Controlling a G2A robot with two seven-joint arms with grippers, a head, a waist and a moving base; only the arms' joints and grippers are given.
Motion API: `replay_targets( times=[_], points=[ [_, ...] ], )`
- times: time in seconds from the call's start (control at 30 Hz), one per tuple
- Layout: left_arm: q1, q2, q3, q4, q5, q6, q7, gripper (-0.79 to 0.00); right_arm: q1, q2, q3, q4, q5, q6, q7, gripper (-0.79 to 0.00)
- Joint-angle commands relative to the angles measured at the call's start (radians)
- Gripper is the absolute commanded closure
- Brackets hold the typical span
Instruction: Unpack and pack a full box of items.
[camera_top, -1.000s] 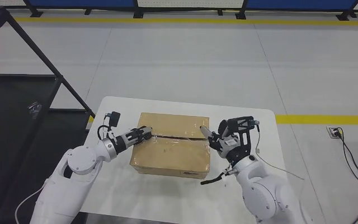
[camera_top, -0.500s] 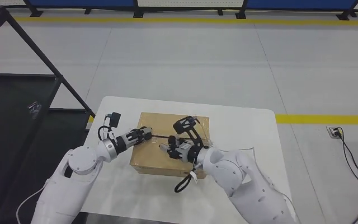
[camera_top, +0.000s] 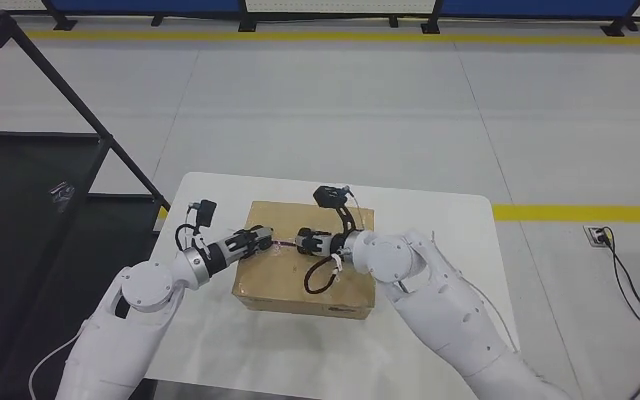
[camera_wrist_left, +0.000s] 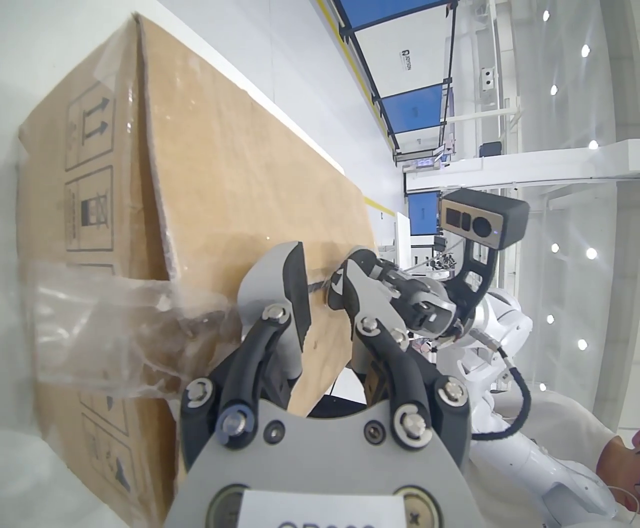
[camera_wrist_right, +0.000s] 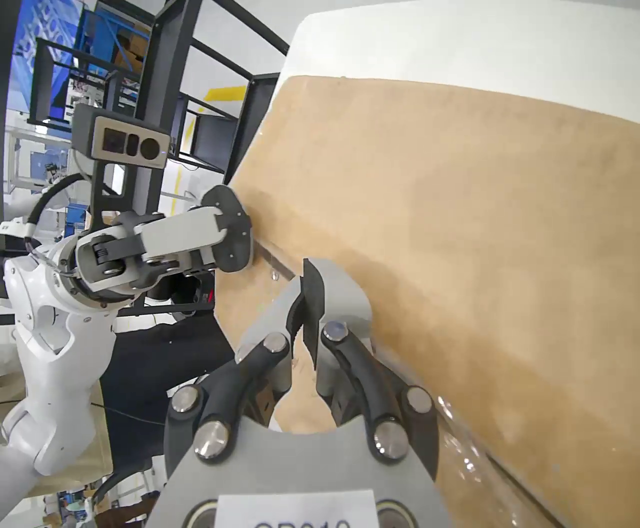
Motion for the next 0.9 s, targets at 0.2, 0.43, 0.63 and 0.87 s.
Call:
replay_targets(
  times=[0.2,0.43,0.63,0.87],
  points=[
    [0.000,-0.002,-0.004,-0.002,0.003,-0.002,-0.001,-0.188,-0.043,0.025,0.068,-0.042,-0.037,0.030,0.054,0.000],
    [-0.002,-0.004,-0.005,0.002,0.005,-0.003,-0.004,-0.188,-0.143,0.066,0.160,-0.196,-0.114,0.090,0.134,0.000],
    [0.002,-0.005,-0.006,0.005,0.004,-0.005,-0.006,-0.185,-0.196,0.088,0.216,-0.258,-0.168,0.137,0.165,0.000],
    [0.009,-0.004,-0.013,-0.003,0.010,-0.005,-0.009,-0.182,-0.234,0.102,0.269,-0.287,-0.182,0.175,0.157,0.000]
  ],
)
